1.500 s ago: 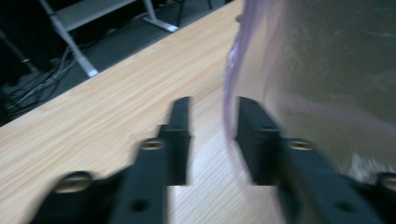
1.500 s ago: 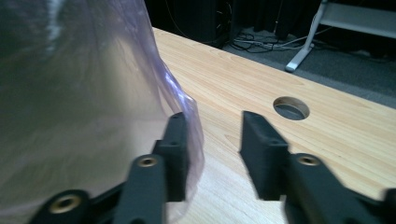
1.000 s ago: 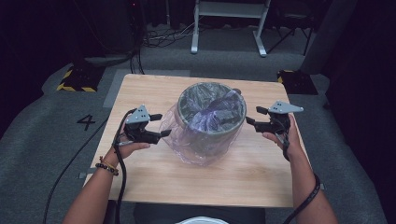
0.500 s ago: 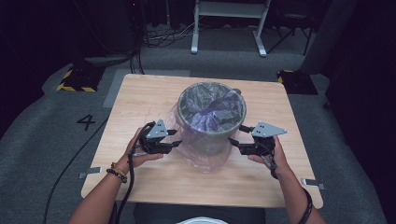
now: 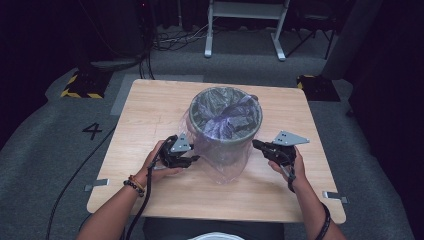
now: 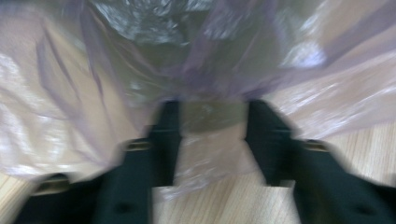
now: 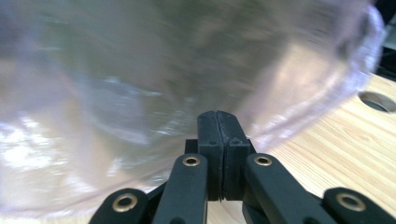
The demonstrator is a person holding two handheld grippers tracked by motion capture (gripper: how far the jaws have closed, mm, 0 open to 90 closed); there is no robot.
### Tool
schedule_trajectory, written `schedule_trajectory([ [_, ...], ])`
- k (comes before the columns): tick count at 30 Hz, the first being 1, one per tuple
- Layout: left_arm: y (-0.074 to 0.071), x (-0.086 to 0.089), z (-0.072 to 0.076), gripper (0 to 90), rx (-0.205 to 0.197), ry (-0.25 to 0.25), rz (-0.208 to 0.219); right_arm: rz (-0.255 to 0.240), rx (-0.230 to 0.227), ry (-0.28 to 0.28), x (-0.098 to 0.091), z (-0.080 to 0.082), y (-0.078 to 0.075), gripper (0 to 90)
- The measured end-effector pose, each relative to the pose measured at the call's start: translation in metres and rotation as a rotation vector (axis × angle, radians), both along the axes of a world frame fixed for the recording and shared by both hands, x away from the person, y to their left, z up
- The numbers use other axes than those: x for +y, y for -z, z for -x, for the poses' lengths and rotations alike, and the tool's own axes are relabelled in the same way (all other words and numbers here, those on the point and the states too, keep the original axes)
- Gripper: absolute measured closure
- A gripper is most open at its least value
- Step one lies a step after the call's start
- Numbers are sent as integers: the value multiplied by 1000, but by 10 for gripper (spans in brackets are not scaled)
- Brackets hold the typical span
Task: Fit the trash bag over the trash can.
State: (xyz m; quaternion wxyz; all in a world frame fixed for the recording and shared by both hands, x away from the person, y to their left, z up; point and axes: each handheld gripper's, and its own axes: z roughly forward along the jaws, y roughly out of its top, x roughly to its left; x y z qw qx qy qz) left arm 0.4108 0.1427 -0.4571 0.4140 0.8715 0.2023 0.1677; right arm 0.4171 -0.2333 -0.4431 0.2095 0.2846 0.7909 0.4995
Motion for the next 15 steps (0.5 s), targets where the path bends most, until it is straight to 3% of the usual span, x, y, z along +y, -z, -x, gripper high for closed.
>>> schedule_trajectory([
  [2, -6, 8, 4, 341, -7, 5, 33, -6, -12, 41, -5, 0, -2, 755],
  [3, -8, 11, 6, 329, -13, 4, 45, -9, -21, 60, -8, 0, -5, 728],
  [4, -15, 24, 12, 316, -28, -7, 86, -29, -43, 71, -13, 2, -13, 641],
  [5, -15, 24, 12, 300, -28, -7, 86, -29, -43, 71, -13, 2, -13, 641],
  [7, -20, 35, 15, 276, -33, -27, 121, -62, -86, 88, -19, 7, -29, 560],
  [8, -22, 40, 17, 276, -33, -33, 139, -62, -86, 88, -19, 7, -29, 560],
  [12, -34, 60, 19, 264, -68, -88, 200, -89, -142, 79, -21, 13, -55, 479],
  [15, -40, 68, 15, 264, -68, -106, 252, -108, -170, 75, -22, 14, -71, 453],
])
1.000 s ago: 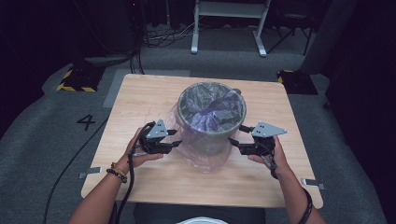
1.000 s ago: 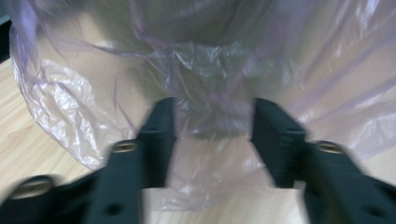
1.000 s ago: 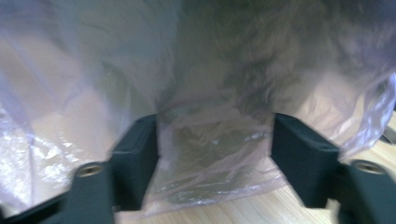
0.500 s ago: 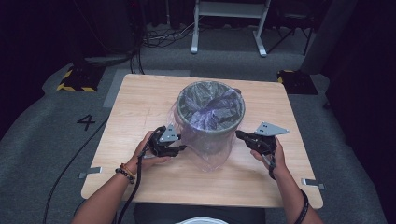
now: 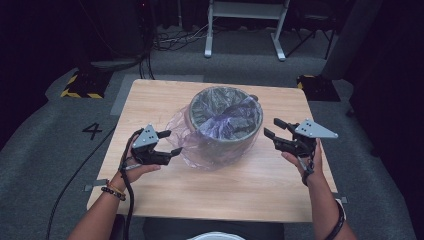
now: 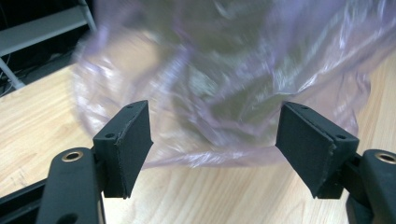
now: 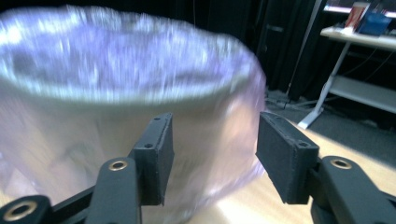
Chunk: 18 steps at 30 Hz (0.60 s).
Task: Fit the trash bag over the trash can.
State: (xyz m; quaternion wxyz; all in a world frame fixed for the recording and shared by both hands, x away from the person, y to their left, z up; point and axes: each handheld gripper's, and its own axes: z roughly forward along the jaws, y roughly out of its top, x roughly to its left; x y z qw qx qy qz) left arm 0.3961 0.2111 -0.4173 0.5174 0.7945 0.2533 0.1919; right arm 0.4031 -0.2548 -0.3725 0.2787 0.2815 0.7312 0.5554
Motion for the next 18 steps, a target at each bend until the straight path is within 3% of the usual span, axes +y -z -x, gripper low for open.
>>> schedule_trajectory([
  [2, -1, -1, -2, 266, 5, -4, 12, -15, -11, -11, 2, -1, -11, 439],
  [3, -1, -3, -3, 267, 2, -7, -3, -11, -14, -17, 4, -2, -16, 433],
  [7, 0, -15, -7, 266, -4, -13, -28, 14, -16, -84, 20, -8, -32, 410],
  [9, 0, -20, -11, 266, -6, -40, -41, 50, 2, -115, 31, -14, -39, 381],
  [12, -2, -25, -19, 266, 4, -34, -31, 79, -7, -129, 45, -21, -48, 375],
  [14, -3, -30, -21, 282, -13, -37, -60, 88, -1, -144, 52, -26, -53, 373],
  [18, -5, -37, -26, 300, -23, -35, -59, 104, 8, -161, 63, -33, -59, 368],
])
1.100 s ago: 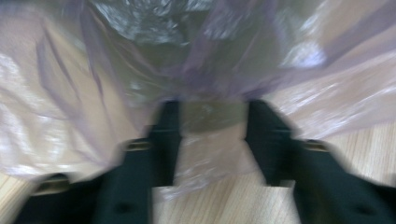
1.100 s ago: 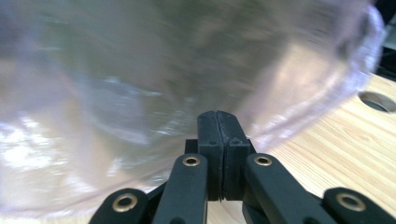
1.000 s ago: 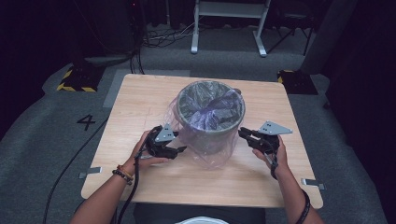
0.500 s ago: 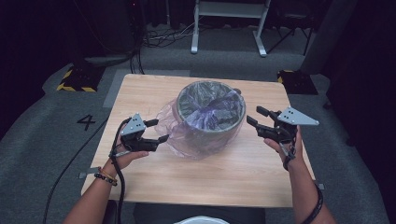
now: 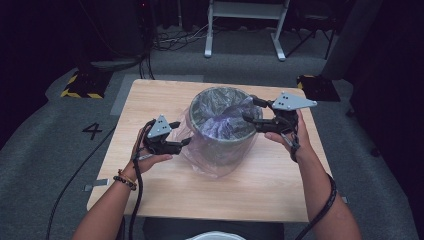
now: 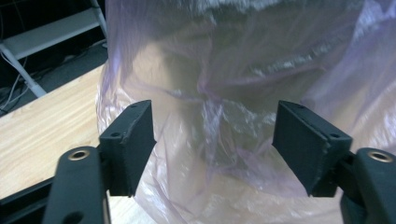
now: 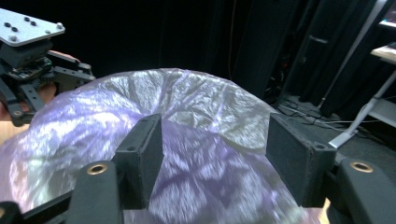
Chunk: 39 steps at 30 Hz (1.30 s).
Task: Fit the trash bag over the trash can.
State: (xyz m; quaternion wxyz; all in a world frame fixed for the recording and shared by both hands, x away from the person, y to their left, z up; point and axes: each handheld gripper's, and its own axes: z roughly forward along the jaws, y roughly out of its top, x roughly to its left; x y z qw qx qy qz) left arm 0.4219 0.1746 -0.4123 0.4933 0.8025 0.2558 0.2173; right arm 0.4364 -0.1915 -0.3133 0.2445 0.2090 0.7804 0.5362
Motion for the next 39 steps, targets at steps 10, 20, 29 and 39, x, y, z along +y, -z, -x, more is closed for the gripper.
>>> schedule_trajectory([
  [10, 3, -20, -9, 295, 15, 41, -14, 66, 58, -15, 24, -16, -1, 359],
  [20, 3, -27, -6, 250, 16, 64, -15, 133, 161, -1, 33, -32, 6, 331],
  [29, -14, 1, 16, 191, -30, 46, 46, 204, 231, 47, 33, -45, 12, 329],
  [39, -8, 26, 31, 156, -11, -20, -36, 245, 291, 90, 31, -56, 19, 327],
])
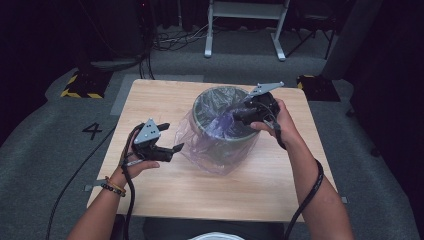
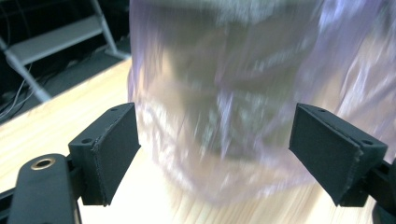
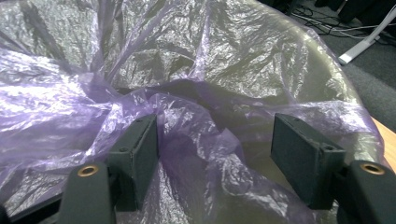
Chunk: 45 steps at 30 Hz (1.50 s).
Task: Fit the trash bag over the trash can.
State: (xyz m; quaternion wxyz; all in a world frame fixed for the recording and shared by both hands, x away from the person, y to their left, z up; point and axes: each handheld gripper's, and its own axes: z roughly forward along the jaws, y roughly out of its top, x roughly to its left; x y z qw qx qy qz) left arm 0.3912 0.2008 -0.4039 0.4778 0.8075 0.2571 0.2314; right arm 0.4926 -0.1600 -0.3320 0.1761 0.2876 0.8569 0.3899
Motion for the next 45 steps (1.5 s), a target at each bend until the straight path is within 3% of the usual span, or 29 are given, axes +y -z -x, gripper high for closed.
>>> schedule_trajectory([
  [4, 14, 2, 7, 157, 41, 16, -51, 23, 13, 3, 1, -3, 0, 322],
  [13, 69, -2, 20, 158, 158, 52, -220, 11, -1, -17, 8, -2, -12, 296],
  [22, 92, -4, 17, 159, 239, 56, -276, 77, 92, -40, 19, -13, -9, 358],
  [27, 95, -1, 15, 157, 251, 58, -237, 117, 137, -39, 20, -15, -7, 388],
  [32, 99, 4, 10, 153, 297, 74, -179, 172, 153, -27, 26, -15, -5, 380],
  [39, 100, 4, 10, 151, 300, 75, -178, 263, 155, -52, 32, -15, -3, 361],
  [45, 100, 4, 10, 151, 300, 76, -177, 279, 141, -52, 33, -13, -2, 348],
])
